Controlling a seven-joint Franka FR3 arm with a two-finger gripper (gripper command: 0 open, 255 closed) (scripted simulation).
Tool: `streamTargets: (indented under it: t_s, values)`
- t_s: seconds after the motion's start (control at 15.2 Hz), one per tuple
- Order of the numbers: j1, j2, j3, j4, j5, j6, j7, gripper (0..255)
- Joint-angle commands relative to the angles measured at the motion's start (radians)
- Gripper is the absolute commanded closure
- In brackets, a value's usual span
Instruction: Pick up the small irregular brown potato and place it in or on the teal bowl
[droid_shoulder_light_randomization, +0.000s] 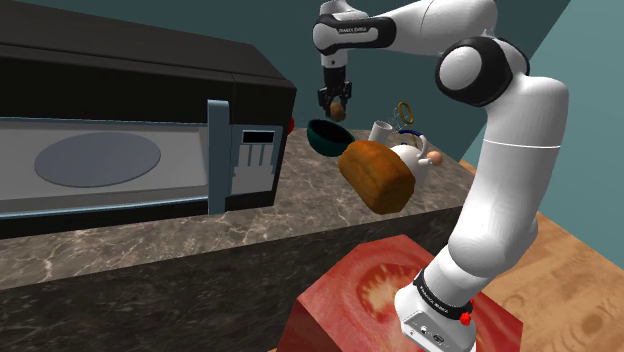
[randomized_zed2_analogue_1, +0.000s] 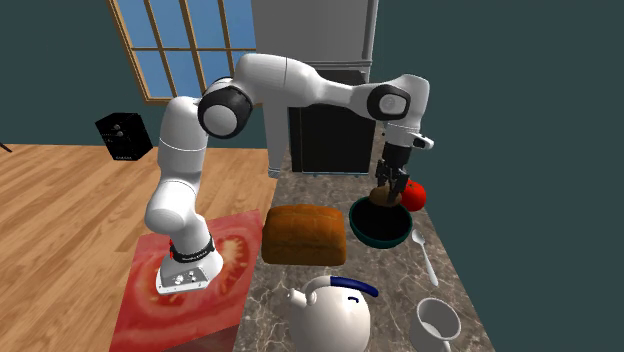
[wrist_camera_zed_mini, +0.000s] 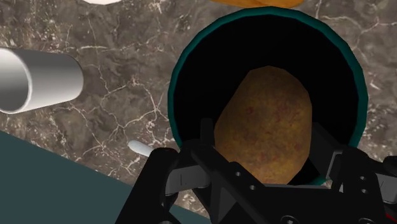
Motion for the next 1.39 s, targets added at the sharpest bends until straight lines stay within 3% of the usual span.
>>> streamTargets:
  t_s: [0.0, 0.46, 0.92, 0.99, 1.32]
  values:
    - [-0.001, 0.0, 0.0, -0.027, 0.0, 0.027, 0.005, 255]
    - [-0.004, 0.012, 0.0, -0.099, -0.003, 0.109, 0.024, 255]
    - [-0.004, 0.012, 0.0, -0.098, -0.003, 0.109, 0.024, 255]
    - [-0.004, 0.012, 0.0, -0.098, -0.003, 0.109, 0.024, 0]
    - [-0.004, 0.012, 0.0, -0.098, -0.003, 0.109, 0.024, 0]
